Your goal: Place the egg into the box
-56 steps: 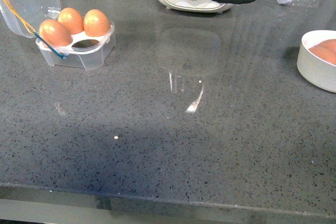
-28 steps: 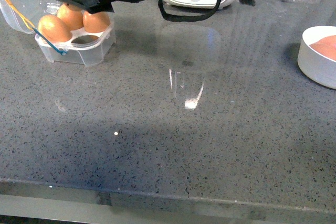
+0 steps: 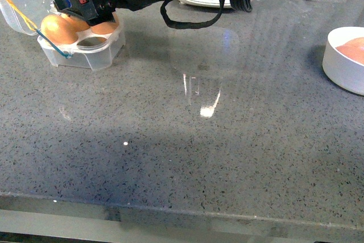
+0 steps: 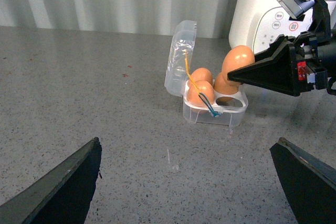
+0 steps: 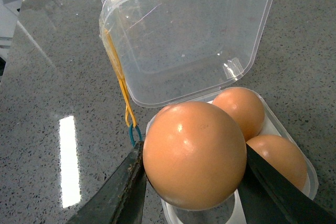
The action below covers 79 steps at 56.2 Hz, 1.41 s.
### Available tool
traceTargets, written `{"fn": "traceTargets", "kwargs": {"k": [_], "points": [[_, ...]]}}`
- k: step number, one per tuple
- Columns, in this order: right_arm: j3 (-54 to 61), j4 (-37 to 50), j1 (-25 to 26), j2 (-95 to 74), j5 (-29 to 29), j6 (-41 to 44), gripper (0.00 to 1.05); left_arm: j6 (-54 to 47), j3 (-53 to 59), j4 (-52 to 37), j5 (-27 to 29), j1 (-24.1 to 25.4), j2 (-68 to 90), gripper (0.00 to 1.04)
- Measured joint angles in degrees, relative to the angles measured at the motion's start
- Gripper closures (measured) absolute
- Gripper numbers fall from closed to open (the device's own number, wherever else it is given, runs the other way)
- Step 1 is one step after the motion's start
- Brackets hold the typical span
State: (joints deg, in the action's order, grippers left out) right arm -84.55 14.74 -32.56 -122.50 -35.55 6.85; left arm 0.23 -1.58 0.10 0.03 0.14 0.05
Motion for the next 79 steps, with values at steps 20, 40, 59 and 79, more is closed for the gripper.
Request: {"fn": "traceTargets", "kwargs": {"k": [20,40,59,79], "points": [[0.44,-2.91,0.55,0.0,1.16,3.08,0.63,0.0,0.0,0.0,0.0,0.0,0.0,0.07],[1.92,-3.63,0.87,0.0,1.57,4.59,0.63,0.0,0.0,0.0,0.0,0.0,0.0,0.07],[1.92,-3.78,0.87,0.0,1.57,4.85,0.18,0.0,0.0,0.0,0.0,0.0,0.0,0.07],[8.44,0.07,1.95,6.51,0.5,4.09,0.07,0.0,0.0,0.0,0.0,0.0,0.0,0.07]]}}
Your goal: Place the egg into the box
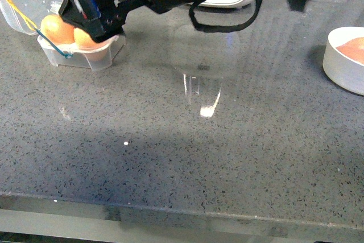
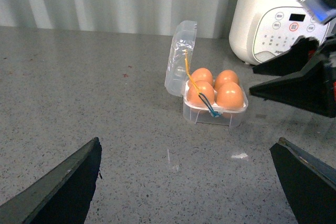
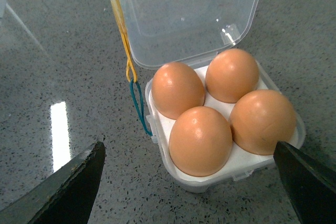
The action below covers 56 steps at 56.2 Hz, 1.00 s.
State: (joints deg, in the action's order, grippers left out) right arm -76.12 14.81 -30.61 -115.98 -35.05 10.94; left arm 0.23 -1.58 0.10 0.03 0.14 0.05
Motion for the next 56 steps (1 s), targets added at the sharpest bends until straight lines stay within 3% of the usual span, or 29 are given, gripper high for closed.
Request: {"fn": "traceTargets", "kwargs": {"k": [6,13,24,28,38,54,56], "points": [[5.14,3.17,2.05,5.16,0.2,-1.09,0.07,0.0,0.0,0.0,0.0,0.0,0.0,0.07],[13.66,7.91,6.54,11.37,4.5,-3.34,0.07,0.0,0.0,0.0,0.0,0.0,0.0,0.07],[30.36,14.34,18.8,21.11,22.29,-4.63,0.07,0.0,0.0,0.0,0.0,0.0,0.0,0.07],[36.35,17.14,24.09,24.92,25.77,-3.8,0.07,0.0,0.0,0.0,0.0,0.0,0.0,0.07],[45.59,22.77,34.03,32.72,30.1,-0.37,0.07,0.0,0.0,0.0,-0.02,0.0,0.0,0.07],[54.1,28.09,46.82,43.28,31.67,4.35,0.07,0.0,0.0,0.0,-0.02,0.0,0.0,0.07],[55.19,30.58,48.39,44.41,28.85,3.72,0.1,0.0,0.0,0.0,0.0,0.0,0.0,0.07]]}}
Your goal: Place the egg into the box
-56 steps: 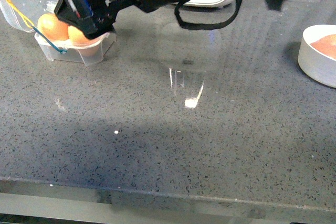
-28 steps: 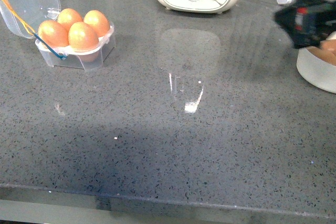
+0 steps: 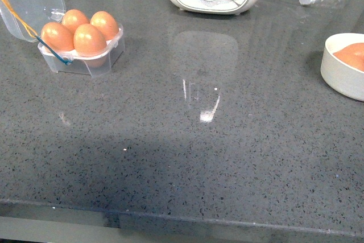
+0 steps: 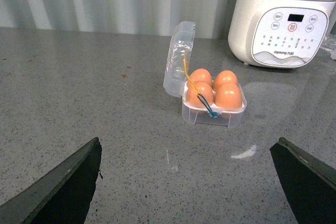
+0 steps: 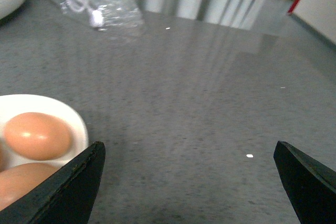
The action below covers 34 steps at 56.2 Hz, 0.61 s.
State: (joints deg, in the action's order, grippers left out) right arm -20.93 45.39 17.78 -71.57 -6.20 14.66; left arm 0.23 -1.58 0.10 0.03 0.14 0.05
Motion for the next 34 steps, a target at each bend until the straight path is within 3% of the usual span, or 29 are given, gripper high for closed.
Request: {"fn": "traceTargets", "kwargs": {"k": [2,5,13,24,27,34], "points": [[2.01,3.26,1.29,2.03,-6.88,-4.07,0.19,0.0,0.0,0.0,0.0,0.0,0.0,0.07],[5.11,1.57,0.9,7.15,-11.1,-8.76,0.31,0.0,0.0,0.0,-0.07,0.0,0.0,0.07],[9.66,-2.29,-1.79,16.0,-9.25,-12.44,0.53,0.0,0.0,0.0,-0.02,0.0,-0.02,0.07],[14.58,-6.4,-7.02,25.46,-4.07,-13.86,0.95,0.0,0.0,0.0,0.0,0.0,-0.02,0.07],[15.28,-7.45,-7.93,27.21,-3.17,-13.81,1.02,0.0,0.0,0.0,0.0,0.0,-0.02,0.07],[16.94,-10.67,-10.21,32.17,-1.09,-14.01,1.02,0.0,0.0,0.0,0.0,0.0,-0.02,0.07]]}}
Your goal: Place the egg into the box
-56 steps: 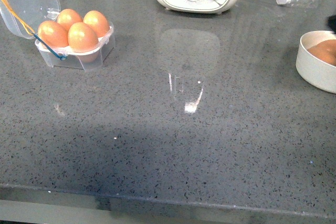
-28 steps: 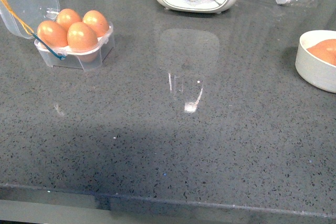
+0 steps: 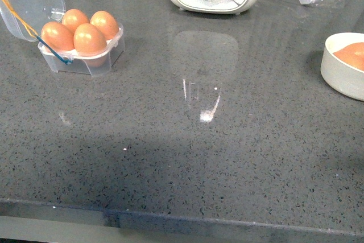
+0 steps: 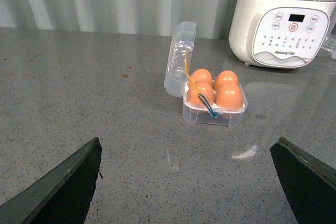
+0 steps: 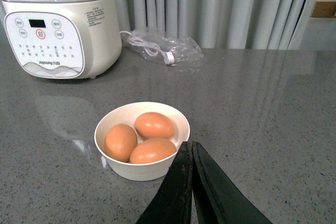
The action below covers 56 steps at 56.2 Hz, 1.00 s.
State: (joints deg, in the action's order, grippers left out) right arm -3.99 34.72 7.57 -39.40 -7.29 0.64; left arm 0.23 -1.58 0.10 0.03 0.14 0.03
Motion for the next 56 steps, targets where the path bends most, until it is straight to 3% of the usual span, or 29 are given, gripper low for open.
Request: {"fn": "traceTargets", "kwargs": {"k": [5,9,13,56], "points": [[0.98,-2.62,-1.36,3.72,1.38,-0.02,1.02,0.0,0.0,0.0,0.0,0.0,0.0,0.07],[2.58,-2.32,-5.46,5.68,6.62,-0.02,1.02,0.0,0.0,0.0,0.0,0.0,0.0,0.07],[3.67,-3.41,-7.21,7.5,6.8,-0.02,1.02,0.0,0.0,0.0,0.0,0.0,0.0,0.07],[3.67,-21.22,-7.37,26.05,7.23,-0.02,1.02,0.0,0.0,0.0,0.0,0.0,0.0,0.07]]}}
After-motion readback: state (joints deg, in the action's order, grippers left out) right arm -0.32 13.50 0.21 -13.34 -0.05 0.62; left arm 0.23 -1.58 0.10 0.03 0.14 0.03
